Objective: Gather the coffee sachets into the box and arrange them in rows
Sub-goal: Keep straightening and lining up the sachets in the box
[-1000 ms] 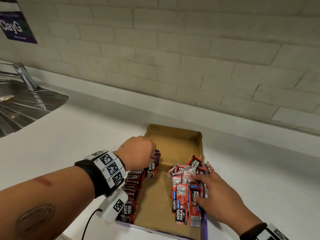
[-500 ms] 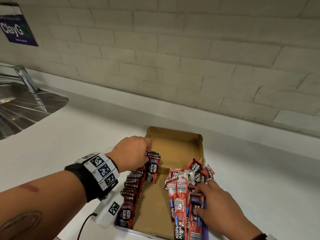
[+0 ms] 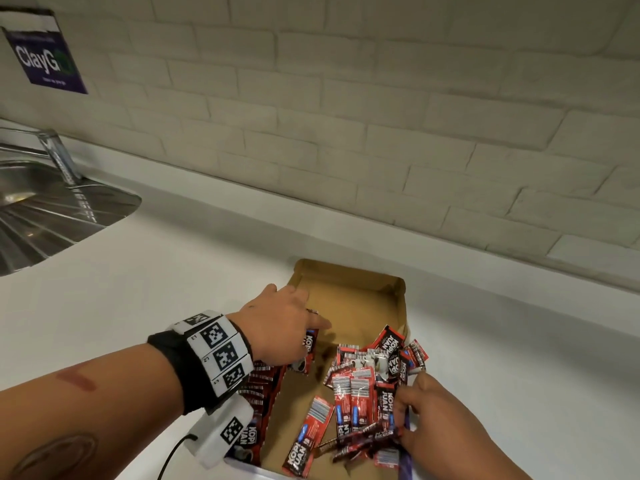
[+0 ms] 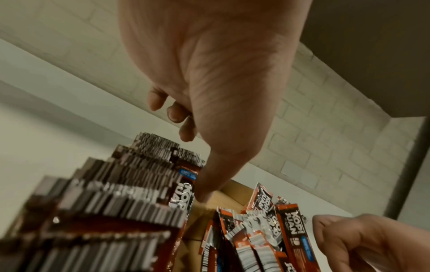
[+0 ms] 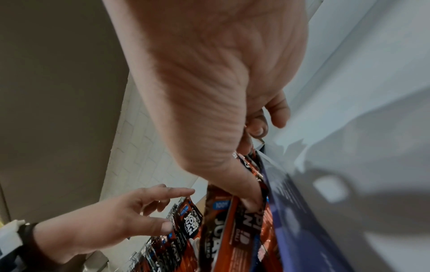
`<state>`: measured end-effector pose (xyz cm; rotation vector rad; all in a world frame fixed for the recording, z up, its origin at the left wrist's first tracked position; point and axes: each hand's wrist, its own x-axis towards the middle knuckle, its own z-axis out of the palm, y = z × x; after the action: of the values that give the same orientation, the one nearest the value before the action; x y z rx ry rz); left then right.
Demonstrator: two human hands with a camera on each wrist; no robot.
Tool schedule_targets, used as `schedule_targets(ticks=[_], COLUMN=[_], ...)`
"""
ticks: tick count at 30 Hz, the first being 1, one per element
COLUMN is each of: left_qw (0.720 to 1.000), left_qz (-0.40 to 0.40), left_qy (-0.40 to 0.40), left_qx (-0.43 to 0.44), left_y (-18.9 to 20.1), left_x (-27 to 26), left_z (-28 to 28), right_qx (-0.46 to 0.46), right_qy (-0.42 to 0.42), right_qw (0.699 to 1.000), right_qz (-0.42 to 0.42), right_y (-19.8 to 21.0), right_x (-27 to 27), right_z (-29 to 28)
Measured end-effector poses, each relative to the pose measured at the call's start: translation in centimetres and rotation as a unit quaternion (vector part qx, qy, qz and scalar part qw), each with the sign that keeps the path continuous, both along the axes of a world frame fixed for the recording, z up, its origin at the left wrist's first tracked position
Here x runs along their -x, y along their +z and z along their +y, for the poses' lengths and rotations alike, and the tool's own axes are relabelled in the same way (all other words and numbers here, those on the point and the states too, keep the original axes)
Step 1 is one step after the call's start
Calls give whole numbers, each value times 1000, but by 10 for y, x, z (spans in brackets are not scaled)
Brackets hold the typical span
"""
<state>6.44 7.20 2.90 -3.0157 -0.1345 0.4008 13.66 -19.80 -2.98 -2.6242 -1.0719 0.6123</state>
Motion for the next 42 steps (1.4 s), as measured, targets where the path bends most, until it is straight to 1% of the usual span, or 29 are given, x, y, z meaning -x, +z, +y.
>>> schedule_targets(ticks=[3, 5, 9, 12, 14, 16, 18, 20, 24, 27, 29, 31, 33, 36, 39, 42], left_qw=[999, 999, 998, 986, 978, 974, 974, 974, 969, 958, 953, 952, 950, 939, 918, 894], left_qz=[26, 27, 0, -28, -23, 16, 67, 95, 110, 121, 140, 127, 93, 42, 1, -7], left_qy=[-7, -6, 16, 34, 33, 35, 36, 54, 106, 176, 200, 221, 237, 272, 318, 364], left_qx=[-24, -18, 55, 158, 204, 224, 214, 198, 192, 190, 178, 172, 180, 206, 237, 260], left_y=[-2, 2, 19, 28, 26, 18, 10, 7, -8, -36, -45, -51, -54, -59, -58, -57], left_x=[0, 2, 10, 25, 38, 46, 48, 47, 44, 42, 43, 42, 43, 43, 43, 41], left_z=[-3, -4, -14, -35, -56, -76, -90, -99, -109, -111, -117, -122, -128, -132, -136, -141], right_qx=[-10, -17, -30, -30, -35, -49, -66, -88, -112, -105, -94, -81, -65, -41, -31, -33], right_qy=[-2, -1, 2, 3, 2, -5, -23, -35, -49, -26, -15, -8, -5, 13, 41, 65], right_qw=[1000, 1000, 999, 999, 999, 998, 996, 993, 990, 990, 992, 994, 996, 999, 998, 996], right_qz=[6, 10, 11, 25, 32, 39, 55, 69, 77, 86, 86, 75, 58, 10, -32, -48], right_y=[-3, -2, 4, 6, 10, 18, 25, 28, 25, 21, 18, 15, 12, 8, 4, 2], right_x=[-1, 0, 0, -4, -5, -5, -4, -4, -2, -1, -2, -3, -4, -5, -2, 4], right_z=[-1, -1, -7, -14, -16, -18, -20, -22, -24, -19, -14, -10, -5, -2, -1, -2])
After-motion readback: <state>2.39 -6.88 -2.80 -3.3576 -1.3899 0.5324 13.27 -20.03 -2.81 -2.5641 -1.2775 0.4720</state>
